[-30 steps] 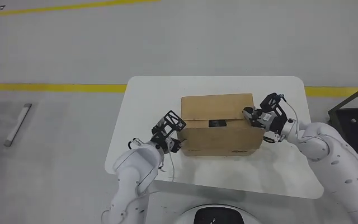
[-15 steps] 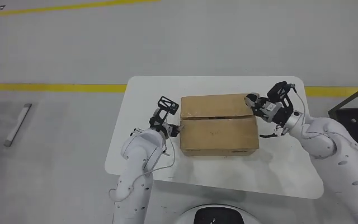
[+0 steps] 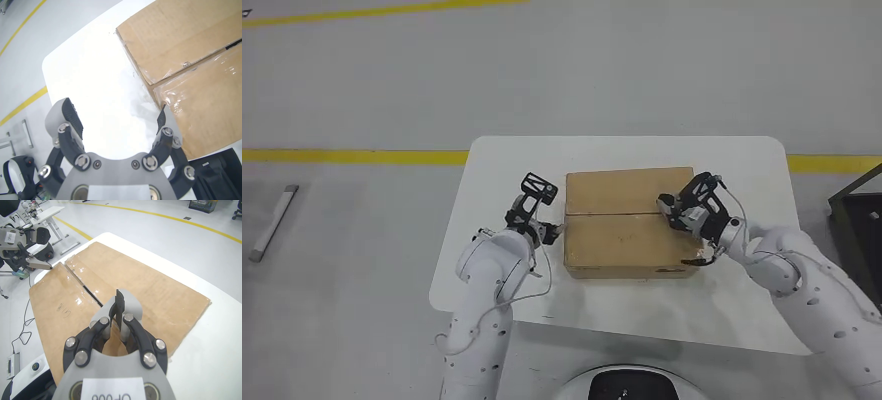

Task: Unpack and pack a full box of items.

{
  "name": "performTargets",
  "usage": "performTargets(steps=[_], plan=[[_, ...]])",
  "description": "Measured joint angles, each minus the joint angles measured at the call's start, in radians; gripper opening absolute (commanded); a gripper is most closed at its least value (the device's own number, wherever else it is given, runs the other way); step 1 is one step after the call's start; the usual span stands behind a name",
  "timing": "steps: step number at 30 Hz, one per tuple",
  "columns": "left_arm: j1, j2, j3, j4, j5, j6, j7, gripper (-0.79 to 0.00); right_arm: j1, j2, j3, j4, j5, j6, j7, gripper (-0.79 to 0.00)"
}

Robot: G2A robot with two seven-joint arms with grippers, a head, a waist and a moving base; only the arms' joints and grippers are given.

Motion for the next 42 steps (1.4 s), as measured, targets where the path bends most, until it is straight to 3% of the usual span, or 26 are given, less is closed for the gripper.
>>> performTargets(steps=[14,20,24,27,42], plan=[[0.014,0.003,-0.005,-0.017,-0.005,-0.004,0.025,0.0,0.013,-0.01,-0.027,0.017,-0.009,0.01,0.007,-0.785],[0.029,0.017,-0.008,-0.028,0.099,-0.037,0.078,0.0,0.008,-0.011,-0.018,0.013,-0.01,0.012,0.006,-0.785],[0.041,0.034,0.03,0.013,0.297,-0.106,0.152,0.0,0.004,-0.011,-0.014,0.008,-0.009,0.014,0.009,-0.785],[0.048,0.039,0.053,0.071,0.385,-0.09,0.239,0.0,0.003,-0.012,-0.012,0.007,-0.009,0.012,0.01,-0.785],[-0.025,0.025,0.121,0.295,0.374,0.072,0.467,0.0,-0.005,-0.013,0.004,0.001,-0.007,0.011,0.012,-0.785]])
